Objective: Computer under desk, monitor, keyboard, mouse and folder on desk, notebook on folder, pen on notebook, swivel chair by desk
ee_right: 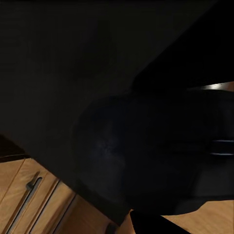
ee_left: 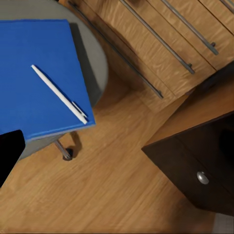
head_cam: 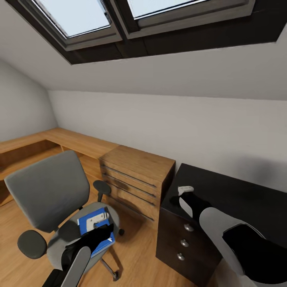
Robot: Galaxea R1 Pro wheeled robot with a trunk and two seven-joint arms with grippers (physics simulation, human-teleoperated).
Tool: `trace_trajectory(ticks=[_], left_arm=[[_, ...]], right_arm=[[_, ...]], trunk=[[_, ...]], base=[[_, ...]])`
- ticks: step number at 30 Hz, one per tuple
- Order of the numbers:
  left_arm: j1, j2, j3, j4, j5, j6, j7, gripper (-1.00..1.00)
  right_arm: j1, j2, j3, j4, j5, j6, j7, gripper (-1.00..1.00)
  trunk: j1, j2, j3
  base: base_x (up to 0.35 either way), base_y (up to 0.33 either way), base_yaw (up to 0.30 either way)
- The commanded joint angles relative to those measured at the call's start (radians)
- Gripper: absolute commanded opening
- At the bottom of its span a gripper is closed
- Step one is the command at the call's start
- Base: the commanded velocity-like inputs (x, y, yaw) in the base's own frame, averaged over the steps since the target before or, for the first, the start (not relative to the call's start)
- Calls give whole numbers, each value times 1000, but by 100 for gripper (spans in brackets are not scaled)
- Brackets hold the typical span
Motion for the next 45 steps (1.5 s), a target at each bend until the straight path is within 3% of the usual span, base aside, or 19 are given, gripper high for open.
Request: trace_trajectory(ticks=[1, 16, 20, 23, 24, 26, 27, 30, 32, 38, 45], left_arm=[[-1, 0, -2, 0, 9, 1, 10, 100], [-1, -1, -5, 22, 8, 0, 13, 100], [-1, -1, -6, 24, 8, 0, 14, 100], [-1, -1, -7, 27, 7, 0, 13, 100], [-1, -1, -7, 28, 7, 0, 13, 100], [-1, -1, -7, 29, 4, 0, 12, 100], [-1, -1, -10, 28, 4, 0, 11, 100], [-2, -1, -26, 30, 3, 0, 12, 100], [-1, -1, -38, 31, 1, 0, 12, 100], [-2, -1, -41, 31, 1, 0, 12, 100], [-1, -1, -38, 31, 3, 0, 7, 100]], right_arm=[[-1, -1, 7, -5, -13, 5, -6, -100], [-1, -16, -4, -85, -17, 18, -45, -100], [7, -32, -5, -156, -46, 19, -170, -100], [83, -43, -5, -331, -76, 34, -289, -100], [132, -52, -5, -435, -80, 61, -333, -100], [225, -69, -5, -627, -85, 130, -395, -100], [294, -79, -4, -768, -88, 187, -428, -100], [434, -95, -10, -1053, -93, 315, -473, -100], [506, -99, -43, -1225, -125, 426, -493, -100], [525, -99, -68, -1288, -189, 468, -500, -100], [527, -99, -76, -1291, -192, 465, -498, -100]], trunk=[[-4, 6, 2], [-61, 111, 49], [-77, 139, 62], [-88, 160, 71], [-92, 167, 74], [-100, 181, 80], [-104, 188, 83], [-115, 209, 93], [-123, 223, 99], [-146, 265, 118], [-146, 265, 118]], base=[[0, 0, 0], [0, 0, 0], [0, 0, 0], [0, 0, 0], [0, 0, 0], [0, 0, 0], [0, 0, 0], [0, 0, 0], [0, 0, 0], [0, 0, 0], [0, 0, -104]])
